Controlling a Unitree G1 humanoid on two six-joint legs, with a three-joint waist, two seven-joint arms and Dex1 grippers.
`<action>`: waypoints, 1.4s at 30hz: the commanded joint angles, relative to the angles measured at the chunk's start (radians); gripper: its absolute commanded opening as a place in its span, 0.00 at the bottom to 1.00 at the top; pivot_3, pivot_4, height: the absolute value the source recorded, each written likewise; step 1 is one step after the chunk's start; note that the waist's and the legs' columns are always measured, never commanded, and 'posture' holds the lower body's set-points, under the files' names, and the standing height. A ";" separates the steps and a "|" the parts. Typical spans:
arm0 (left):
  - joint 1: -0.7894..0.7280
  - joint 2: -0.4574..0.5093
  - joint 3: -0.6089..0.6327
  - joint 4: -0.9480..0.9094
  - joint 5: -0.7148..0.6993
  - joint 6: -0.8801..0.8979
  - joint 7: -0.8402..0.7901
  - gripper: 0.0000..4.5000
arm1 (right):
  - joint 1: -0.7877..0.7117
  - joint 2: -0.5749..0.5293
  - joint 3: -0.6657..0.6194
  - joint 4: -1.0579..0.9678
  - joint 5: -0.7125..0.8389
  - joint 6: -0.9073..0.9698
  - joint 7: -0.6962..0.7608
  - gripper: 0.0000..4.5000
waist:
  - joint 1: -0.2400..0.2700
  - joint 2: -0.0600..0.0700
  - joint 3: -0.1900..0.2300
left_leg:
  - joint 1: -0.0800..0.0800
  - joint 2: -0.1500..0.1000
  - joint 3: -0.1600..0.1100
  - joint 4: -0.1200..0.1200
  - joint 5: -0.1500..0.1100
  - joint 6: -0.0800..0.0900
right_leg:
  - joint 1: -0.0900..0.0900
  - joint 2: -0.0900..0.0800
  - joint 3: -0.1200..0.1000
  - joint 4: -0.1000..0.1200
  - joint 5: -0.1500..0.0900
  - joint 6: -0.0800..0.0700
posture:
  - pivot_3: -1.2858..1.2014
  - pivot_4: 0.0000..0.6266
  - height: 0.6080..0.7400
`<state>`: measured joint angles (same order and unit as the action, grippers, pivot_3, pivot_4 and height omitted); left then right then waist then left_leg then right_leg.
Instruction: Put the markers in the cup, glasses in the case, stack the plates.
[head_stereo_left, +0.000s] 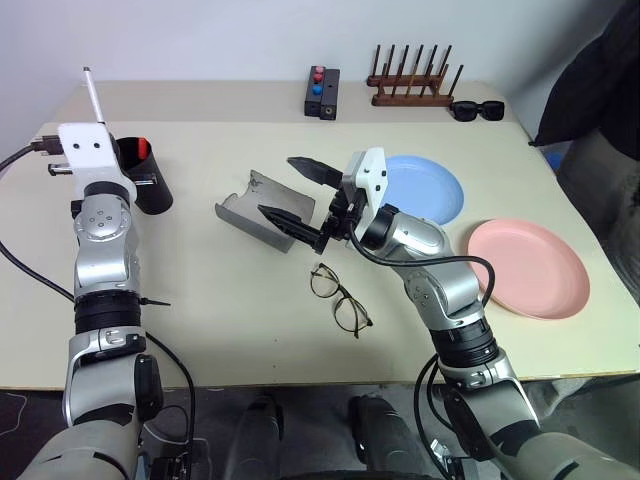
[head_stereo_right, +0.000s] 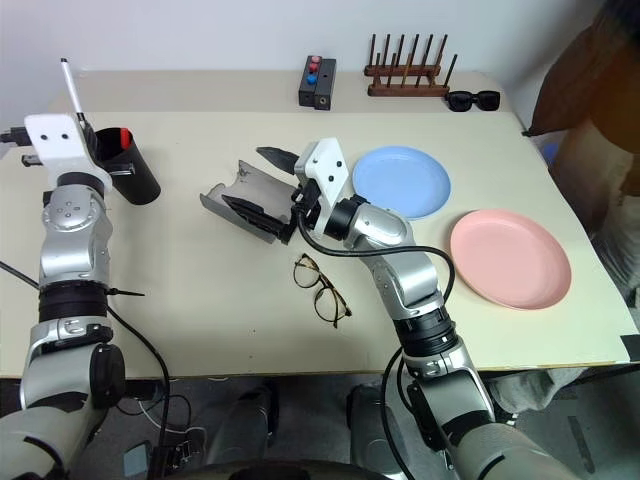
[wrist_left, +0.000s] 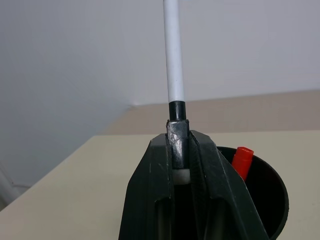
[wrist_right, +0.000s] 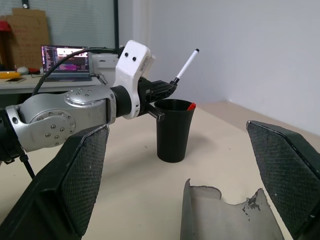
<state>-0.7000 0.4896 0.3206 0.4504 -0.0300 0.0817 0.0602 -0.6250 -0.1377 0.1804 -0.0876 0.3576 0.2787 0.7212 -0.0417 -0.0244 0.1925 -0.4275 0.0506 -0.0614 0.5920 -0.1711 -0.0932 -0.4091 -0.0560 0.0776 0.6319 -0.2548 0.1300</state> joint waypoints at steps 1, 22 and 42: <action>-0.001 0.004 0.000 -0.016 -0.009 -0.004 -0.010 0.02 | 0.001 0.004 0.000 -0.037 0.007 -0.007 0.001 1.00 | 0.000 0.000 0.000 | 0.000 0.000 0.000 0.000 0.000 0.000 | 0.000 0.000 0.000 0.000 0.000 0.000 | 0.52 0.24 1.00; -0.013 -0.005 -0.011 -0.113 -0.032 0.007 -0.031 0.99 | 0.000 -0.004 -0.003 -0.032 0.009 -0.005 0.009 1.00 | 0.002 0.000 0.000 | 0.000 0.000 0.000 0.000 0.000 0.000 | 0.000 0.000 0.000 0.000 0.000 0.000 | 0.52 0.24 1.00; -0.081 0.286 -0.512 -0.072 -0.110 0.395 -1.059 0.99 | 0.151 -0.317 -0.067 -0.209 0.117 0.171 0.184 1.00 | 0.002 0.001 0.001 | -0.002 0.000 0.000 0.000 0.000 0.000 | -0.002 0.000 0.001 -0.002 -0.003 -0.005 | 0.52 0.24 1.00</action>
<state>-0.7523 0.7726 -0.1795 0.3561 -0.1597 0.5074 -0.9588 -0.4721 -0.4401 0.1371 -0.2391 0.4403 0.4373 0.8881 -0.0400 -0.0231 0.1934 -0.4297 0.0507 -0.0610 0.5926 -0.1713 -0.0929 -0.4106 -0.0560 0.0785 0.6306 -0.2581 0.1253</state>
